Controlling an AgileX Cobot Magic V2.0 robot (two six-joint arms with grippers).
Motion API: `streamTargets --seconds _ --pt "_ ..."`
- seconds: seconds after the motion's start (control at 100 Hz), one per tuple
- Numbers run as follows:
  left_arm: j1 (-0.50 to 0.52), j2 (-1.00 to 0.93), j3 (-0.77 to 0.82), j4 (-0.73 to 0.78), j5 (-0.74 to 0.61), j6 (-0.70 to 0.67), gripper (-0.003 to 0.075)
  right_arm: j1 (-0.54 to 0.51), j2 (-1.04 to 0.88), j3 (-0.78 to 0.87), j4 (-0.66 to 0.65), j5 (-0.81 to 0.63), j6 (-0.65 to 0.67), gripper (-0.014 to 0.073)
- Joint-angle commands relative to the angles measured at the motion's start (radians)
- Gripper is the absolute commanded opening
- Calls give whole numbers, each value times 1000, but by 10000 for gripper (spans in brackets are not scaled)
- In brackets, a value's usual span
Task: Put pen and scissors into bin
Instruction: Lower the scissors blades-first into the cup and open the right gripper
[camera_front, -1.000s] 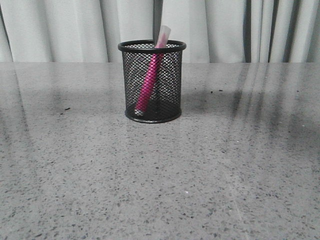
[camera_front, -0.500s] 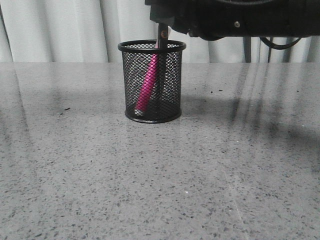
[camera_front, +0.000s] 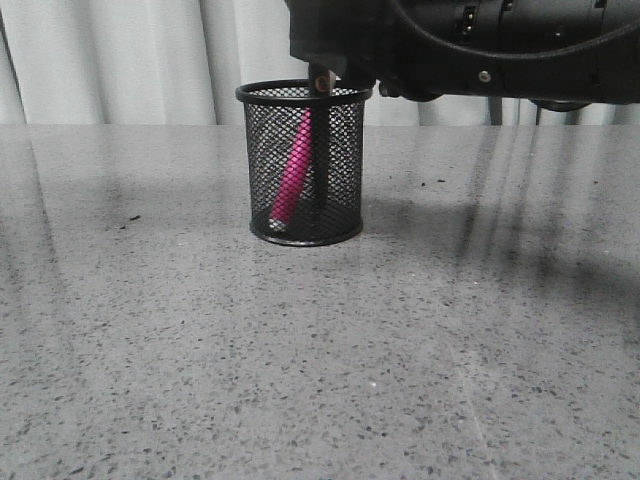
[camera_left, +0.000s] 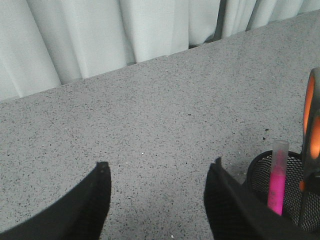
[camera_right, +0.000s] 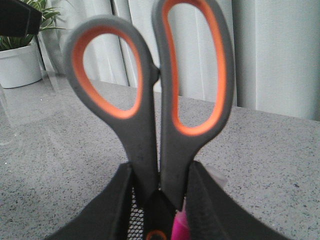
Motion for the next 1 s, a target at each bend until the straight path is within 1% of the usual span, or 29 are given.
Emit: streamTargets --seconds 0.0,0.19,0.28,0.38,0.53,0.65,0.72,0.78,0.83,0.89,0.91,0.95,0.99 --pt "2 -32 -31 -29 -49 -3 387 0 -28 -22 -4 -90 -7 145" --pt "2 -32 -31 -29 -49 -3 387 -2 -28 -22 -4 -64 -7 250" --pt "2 -32 -31 -29 -49 -3 387 -2 -28 -22 -4 -68 -7 273" --pt "2 -32 -31 -29 -46 -3 387 -2 -28 -22 -4 -68 -7 280" --pt "2 -32 -31 -29 -44 -3 387 -2 -28 -22 -4 -68 -7 279" --pt "2 -32 -31 -29 -42 -3 387 -2 -41 -22 -4 -109 -7 274" --pt "2 -32 -31 -29 -42 -3 386 -2 -57 -22 -4 -141 -7 229" --pt "2 -34 -31 -29 -42 -3 382 -2 -78 -22 -4 -149 -7 146" --pt "2 -38 -31 -29 -42 -3 349 -2 -102 -22 -2 -149 -7 62" --pt "2 -44 -31 -29 -42 -3 265 -3 -138 -22 14 -136 -7 -52" --pt "2 -46 -31 -29 -42 -3 229 -3 -151 -22 25 -130 -10 -73" --pt "2 -52 -31 -29 -42 -3 162 -3 -175 -22 44 -117 -22 -67" --pt "2 -59 -31 -29 -42 -3 74 -3 -207 -22 60 -87 -62 -65"
